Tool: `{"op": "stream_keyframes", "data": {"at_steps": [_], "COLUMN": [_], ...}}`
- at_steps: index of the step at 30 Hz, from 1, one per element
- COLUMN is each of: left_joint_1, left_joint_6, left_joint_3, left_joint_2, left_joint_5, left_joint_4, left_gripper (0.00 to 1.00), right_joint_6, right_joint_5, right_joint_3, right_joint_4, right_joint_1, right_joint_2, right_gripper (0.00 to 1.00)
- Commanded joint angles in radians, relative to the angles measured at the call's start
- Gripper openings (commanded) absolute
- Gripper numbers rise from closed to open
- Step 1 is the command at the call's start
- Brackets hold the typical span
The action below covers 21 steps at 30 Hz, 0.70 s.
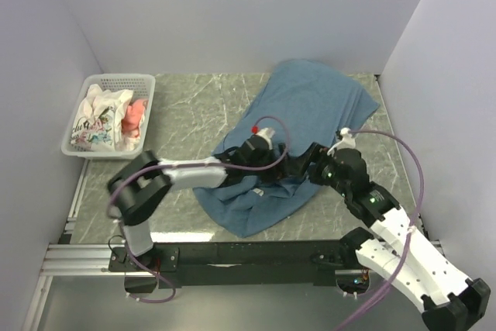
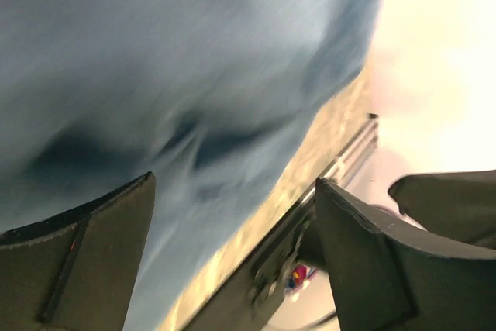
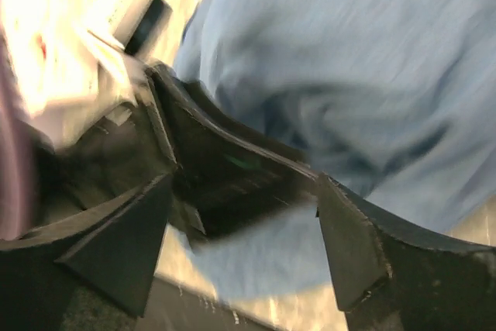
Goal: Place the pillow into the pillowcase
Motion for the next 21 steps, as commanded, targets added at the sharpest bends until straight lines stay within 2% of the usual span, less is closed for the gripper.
{"op": "stream_keyframes", "data": {"at_steps": [1,3,4,5,6,7,8,11,14,16,21], "left_joint_1": [0.008,0.018,0.019,0.019,0.020,0.022,0.022,0.037,0.064,0.083,0.109], "left_joint_6": [-0.012,-0.059,-0.102,-0.130,-0.163,-0.243,-0.275,-0.393,-0.397,-0.331,-0.234], "left_joint_3": [-0.162,-0.221,-0.236,-0.256,-0.309,-0.342,-0.374,-0.471,-0.551,-0.586,-0.552], "left_joint_2": [-0.302,-0.419,-0.456,-0.493,-0.530,-0.597,-0.630,-0.740,-0.831,-0.856,-0.761], "left_joint_5": [-0.245,-0.377,-0.431,-0.539,-0.578,-0.612,-0.664,-0.739,-0.752,-0.738,-0.744], "left_joint_4": [-0.208,-0.300,-0.417,-0.464,-0.515,-0.556,-0.617,-0.748,-0.732,-0.684,-0.643], "left_gripper": [0.89,0.87,0.83,0.81,0.79,0.72,0.69,0.67,0.71,0.69,0.72], "right_joint_6": [0.024,0.043,0.055,0.057,0.057,0.055,0.051,0.020,-0.011,-0.031,-0.061], "right_joint_5": [0.013,0.097,0.134,0.162,0.200,0.214,0.220,0.271,0.323,0.351,0.371], "right_joint_3": [-0.049,-0.046,-0.031,-0.024,-0.017,-0.001,0.010,0.073,0.124,0.142,0.179], "right_joint_4": [-0.112,-0.118,-0.121,-0.110,-0.095,-0.075,-0.063,-0.054,-0.043,-0.031,-0.011], "right_joint_1": [0.182,0.270,0.340,0.374,0.402,0.422,0.460,0.526,0.561,0.565,0.569], "right_joint_2": [-0.012,0.039,0.056,0.093,0.111,0.136,0.192,0.329,0.430,0.490,0.574], "right_gripper": [0.79,0.79,0.79,0.78,0.77,0.74,0.73,0.71,0.71,0.71,0.71]}}
